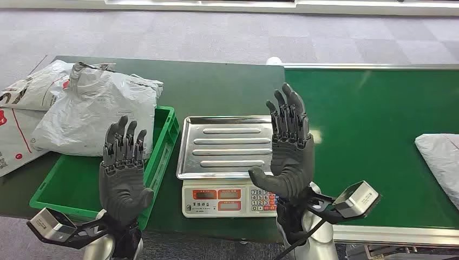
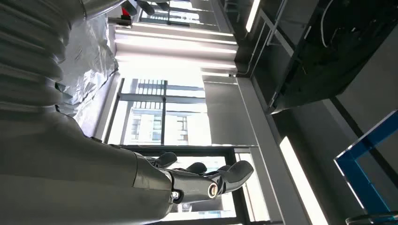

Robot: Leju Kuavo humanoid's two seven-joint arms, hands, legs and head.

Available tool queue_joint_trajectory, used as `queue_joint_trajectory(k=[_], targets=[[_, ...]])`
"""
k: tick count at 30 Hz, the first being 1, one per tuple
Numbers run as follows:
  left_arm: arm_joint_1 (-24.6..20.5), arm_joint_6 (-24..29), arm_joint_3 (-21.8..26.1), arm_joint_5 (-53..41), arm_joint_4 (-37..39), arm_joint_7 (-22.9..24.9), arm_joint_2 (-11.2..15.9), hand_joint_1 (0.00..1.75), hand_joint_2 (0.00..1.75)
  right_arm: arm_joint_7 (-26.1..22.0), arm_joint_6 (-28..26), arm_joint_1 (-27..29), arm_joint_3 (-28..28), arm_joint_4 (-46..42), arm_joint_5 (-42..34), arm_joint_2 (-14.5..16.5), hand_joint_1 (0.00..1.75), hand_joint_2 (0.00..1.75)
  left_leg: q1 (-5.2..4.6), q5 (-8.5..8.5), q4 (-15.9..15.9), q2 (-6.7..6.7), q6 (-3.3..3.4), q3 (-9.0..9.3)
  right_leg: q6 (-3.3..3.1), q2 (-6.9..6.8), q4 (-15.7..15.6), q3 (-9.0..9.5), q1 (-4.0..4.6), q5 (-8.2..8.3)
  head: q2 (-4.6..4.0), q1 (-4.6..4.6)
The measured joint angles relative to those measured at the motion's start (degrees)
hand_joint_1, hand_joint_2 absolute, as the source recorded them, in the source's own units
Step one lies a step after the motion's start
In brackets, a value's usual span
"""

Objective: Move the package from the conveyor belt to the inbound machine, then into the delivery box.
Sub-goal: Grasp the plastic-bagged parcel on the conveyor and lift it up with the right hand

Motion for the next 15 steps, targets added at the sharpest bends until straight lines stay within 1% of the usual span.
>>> queue_joint_trajectory(k=[5, 8, 10, 11, 13, 15], targets=[[-0.02, -0.39, 0.00, 0.01, 0.00, 0.03, 0.00, 0.00, 1.75, 0.02, -0.63, -0.06, 0.26, 0.01, 0.83, 0.00, 0.00, 1.75, 0.00, 0.00, 0.00, 0.00, 0.00, 0.00, 0.00, 0.00, 0.00, 0.00, 0.00, 0.00, 0.00, 0.00], [-0.06, -0.52, 0.00, 0.02, 0.00, 0.01, 0.00, 0.00, 1.75, 0.64, -3.64, -0.35, 0.37, 0.13, 5.20, -0.01, 0.00, 1.75, 0.00, 0.00, 0.00, 0.00, 0.00, 0.00, 0.00, 0.00, 0.00, 0.00, 0.00, 0.00, 0.00, 0.00], [-0.13, -0.50, 0.00, 0.07, 0.02, 0.01, 0.01, 0.00, 1.75, 2.51, -8.95, -0.92, 0.70, 0.45, 13.12, -0.16, 0.00, 1.75, 0.00, 0.00, 0.00, 0.00, 0.00, 0.00, 0.00, 0.00, 0.00, 0.00, 0.00, 0.00, 0.00, 0.00], [-0.18, -0.49, 0.00, 0.11, 0.03, 0.01, 0.01, 0.00, 1.75, 4.16, -12.71, -1.41, 1.02, 0.80, 19.13, -0.34, 0.00, 1.75, 0.00, 0.00, 0.00, 0.01, 0.00, 0.00, 0.00, 0.01, 0.00, 0.00, 0.00, 0.00, 0.00, 0.00], [-0.32, -0.49, 0.00, 0.21, 0.06, 0.01, 0.01, 0.00, 1.75, 8.81, -21.18, -2.79, 1.86, 2.13, 34.22, -0.92, 0.00, 1.75, 0.00, 0.00, 0.00, 0.02, 0.00, 0.01, 0.00, 0.01, 0.00, 0.00, 0.00, 0.00, 0.00, 0.00], [-0.41, -0.52, 0.00, 0.29, 0.07, 0.01, -0.01, 0.00, 1.75, 13.94, -28.26, -4.47, 2.56, 4.27, 49.10, -1.55, 0.00, 1.75, 0.00, 0.01, 0.00, 0.02, 0.00, 0.02, 0.00, 0.01, 0.00, 0.01, 0.00, 0.01, 0.00, 0.00]])
